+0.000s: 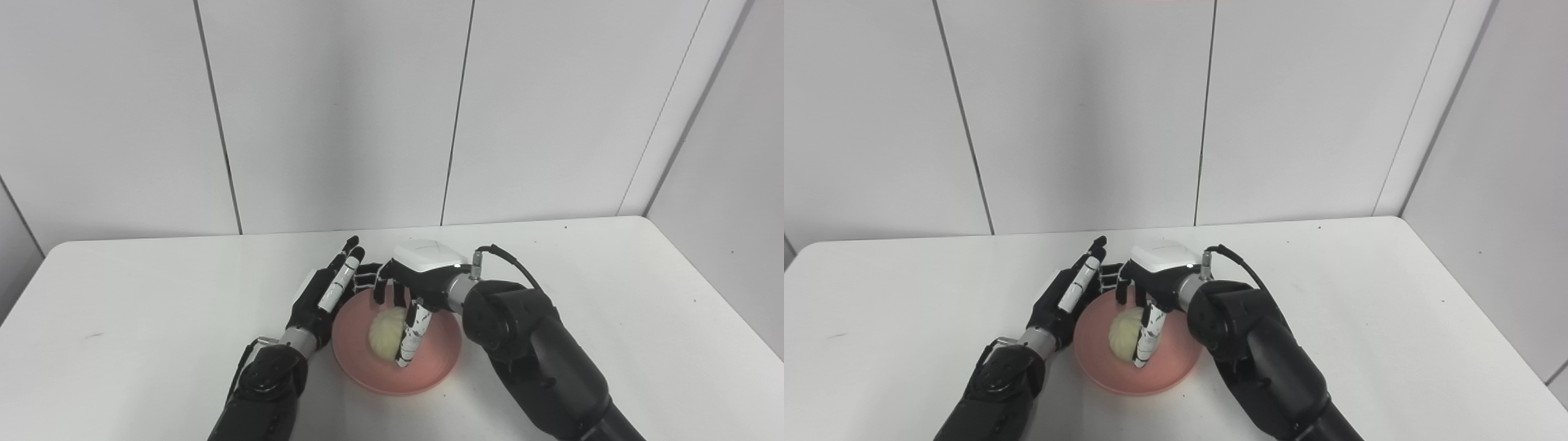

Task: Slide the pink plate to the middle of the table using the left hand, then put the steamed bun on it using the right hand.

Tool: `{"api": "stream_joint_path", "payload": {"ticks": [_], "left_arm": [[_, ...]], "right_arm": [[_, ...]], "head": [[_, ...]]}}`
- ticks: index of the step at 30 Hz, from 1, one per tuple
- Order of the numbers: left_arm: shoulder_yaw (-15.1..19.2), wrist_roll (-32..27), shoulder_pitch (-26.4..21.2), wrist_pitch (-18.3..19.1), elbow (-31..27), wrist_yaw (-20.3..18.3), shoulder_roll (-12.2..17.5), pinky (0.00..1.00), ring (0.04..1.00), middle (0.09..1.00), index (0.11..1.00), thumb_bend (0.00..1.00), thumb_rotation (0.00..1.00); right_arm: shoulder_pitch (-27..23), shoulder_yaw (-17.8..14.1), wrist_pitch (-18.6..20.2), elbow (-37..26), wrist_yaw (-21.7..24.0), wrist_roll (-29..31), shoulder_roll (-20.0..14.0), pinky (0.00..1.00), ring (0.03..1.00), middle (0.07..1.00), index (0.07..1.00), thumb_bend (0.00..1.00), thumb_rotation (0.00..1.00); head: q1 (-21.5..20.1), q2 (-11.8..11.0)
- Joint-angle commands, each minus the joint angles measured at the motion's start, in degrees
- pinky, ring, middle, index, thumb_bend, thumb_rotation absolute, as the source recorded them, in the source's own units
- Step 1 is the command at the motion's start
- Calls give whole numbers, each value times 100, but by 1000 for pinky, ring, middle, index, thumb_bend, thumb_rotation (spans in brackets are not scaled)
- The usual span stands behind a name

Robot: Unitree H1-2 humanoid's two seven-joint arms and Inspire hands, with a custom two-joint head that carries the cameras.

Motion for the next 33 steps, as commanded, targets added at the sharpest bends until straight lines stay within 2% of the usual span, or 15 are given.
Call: {"api": "stream_joint_path", "payload": {"ticks": [1, 7, 17, 21, 26, 28, 29, 31, 33], "left_arm": [[5, 2, 165, 290, 178, -15, -37, 628, 659, 669, 946, 648, 787], [-5, 43, 190, 352, 118, -22, -20, 630, 670, 702, 951, 638, 802], [-55, 110, 187, 338, 120, -38, -12, 634, 682, 704, 954, 633, 818], [-66, 105, 202, 338, 82, -54, -8, 636, 682, 709, 951, 624, 821], [-70, 88, 217, 359, 46, -88, 7, 641, 679, 713, 947, 629, 817], [-82, 95, 222, 377, 33, -106, 21, 623, 660, 713, 949, 624, 827], [-88, 99, 226, 384, 24, -115, 29, 621, 658, 713, 949, 625, 827], [-98, 101, 230, 390, 15, -130, 41, 611, 656, 713, 949, 624, 830], [-112, 105, 236, 390, 5, -148, 54, 615, 660, 713, 950, 624, 832]], "right_arm": [[-222, -1, -172, -13, -304, -3, 11, 247, 352, 467, 610, 851, 120], [-166, 100, -125, 248, -394, -17, -9, 257, 363, 474, 607, 840, 142], [-235, 128, -332, 688, -698, 197, -155, 256, 362, 473, 628, 835, 195], [-227, 159, -334, 694, -721, 213, -180, 259, 364, 475, 630, 830, 206], [-239, 238, -224, 623, -537, 138, -210, 297, 413, 519, 647, 826, 240], [-213, 253, -230, 523, -461, 145, -265, 381, 520, 616, 698, 905, 360], [-198, 260, -235, 459, -413, 139, -301, 392, 535, 628, 702, 910, 367], [-183, 266, -242, 378, -349, 128, -345, 485, 647, 719, 728, 929, 403], [-173, 264, -289, 311, -343, 142, -405, 531, 698, 761, 742, 932, 418]], "head": [[4, 7], [-4, 27], [10, 30], [-10, 31], [-45, 33], [-54, 36], [-59, 39], [-66, 34], [-71, 36]]}}
